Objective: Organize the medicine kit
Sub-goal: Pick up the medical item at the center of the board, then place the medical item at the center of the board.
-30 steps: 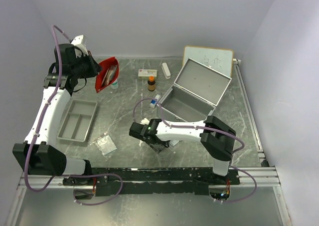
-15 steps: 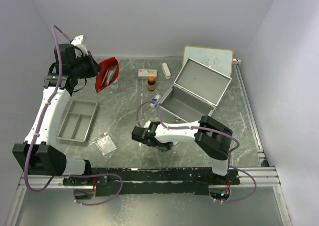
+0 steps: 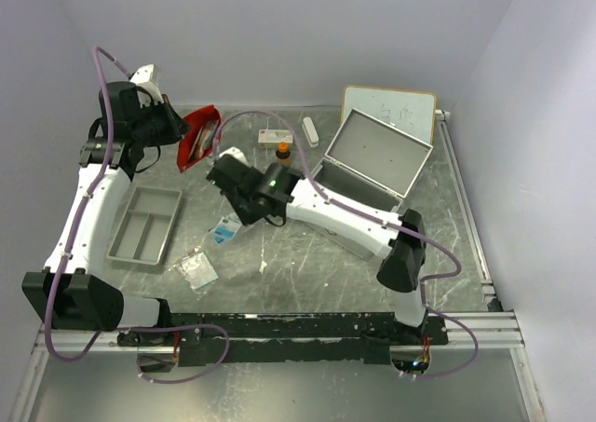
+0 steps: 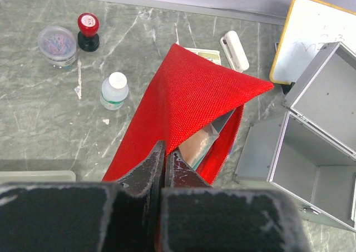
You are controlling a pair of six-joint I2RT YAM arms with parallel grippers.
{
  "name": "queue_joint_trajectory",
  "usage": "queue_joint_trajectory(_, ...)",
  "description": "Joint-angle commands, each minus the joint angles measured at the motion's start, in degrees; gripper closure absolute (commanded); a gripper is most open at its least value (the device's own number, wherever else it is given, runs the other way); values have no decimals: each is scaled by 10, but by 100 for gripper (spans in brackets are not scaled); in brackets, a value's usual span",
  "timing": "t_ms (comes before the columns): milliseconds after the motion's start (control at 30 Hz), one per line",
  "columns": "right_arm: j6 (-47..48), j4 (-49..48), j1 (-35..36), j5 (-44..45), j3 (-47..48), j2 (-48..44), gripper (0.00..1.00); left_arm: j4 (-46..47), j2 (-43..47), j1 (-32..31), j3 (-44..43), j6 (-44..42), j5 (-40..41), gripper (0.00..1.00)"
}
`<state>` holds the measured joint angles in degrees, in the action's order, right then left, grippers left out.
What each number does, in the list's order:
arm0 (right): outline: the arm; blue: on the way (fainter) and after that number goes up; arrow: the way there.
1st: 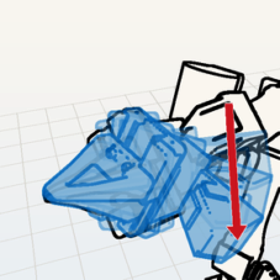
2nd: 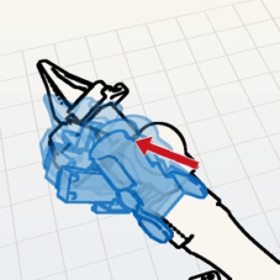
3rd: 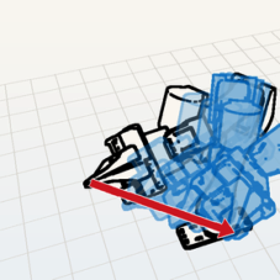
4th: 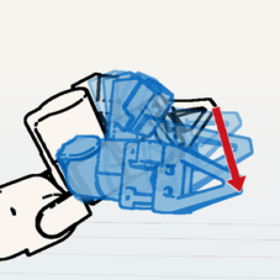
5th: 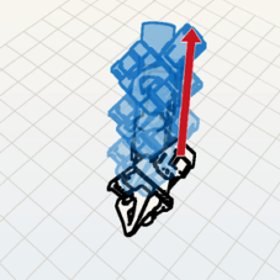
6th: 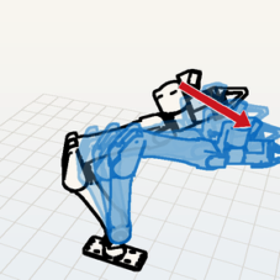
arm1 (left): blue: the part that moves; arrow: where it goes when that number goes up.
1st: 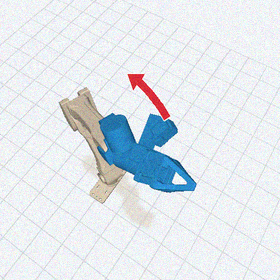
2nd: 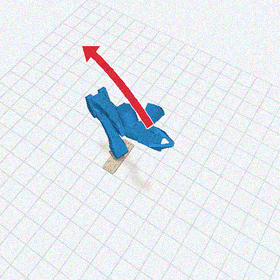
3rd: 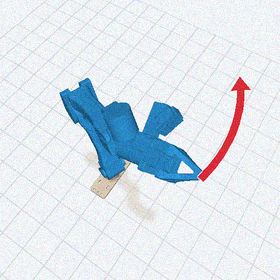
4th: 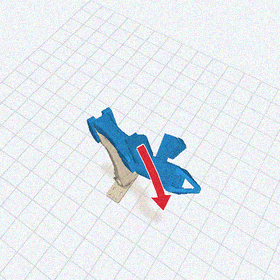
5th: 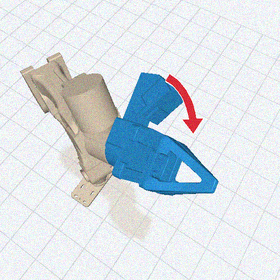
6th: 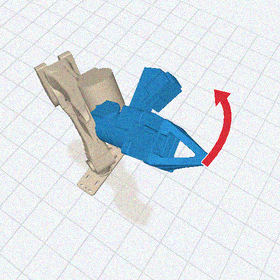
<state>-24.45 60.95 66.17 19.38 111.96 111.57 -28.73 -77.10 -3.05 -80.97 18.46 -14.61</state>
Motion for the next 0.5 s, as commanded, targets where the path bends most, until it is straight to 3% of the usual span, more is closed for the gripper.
queue_joint_trajectory(0, -31, -24, -51, -89, -29, -21, 100, 14, 21, 6, -12, 4, -10, 93)
queue_joint_trajectory(267, -52, -118, -62, -120, -268, -57, 100, 13, 26, 9, -6, 6, -18, 93)
queue_joint_trajectory(467, -41, -111, -60, -119, -251, -43, 100, 14, 24, 9, -9, 5, -19, 93)
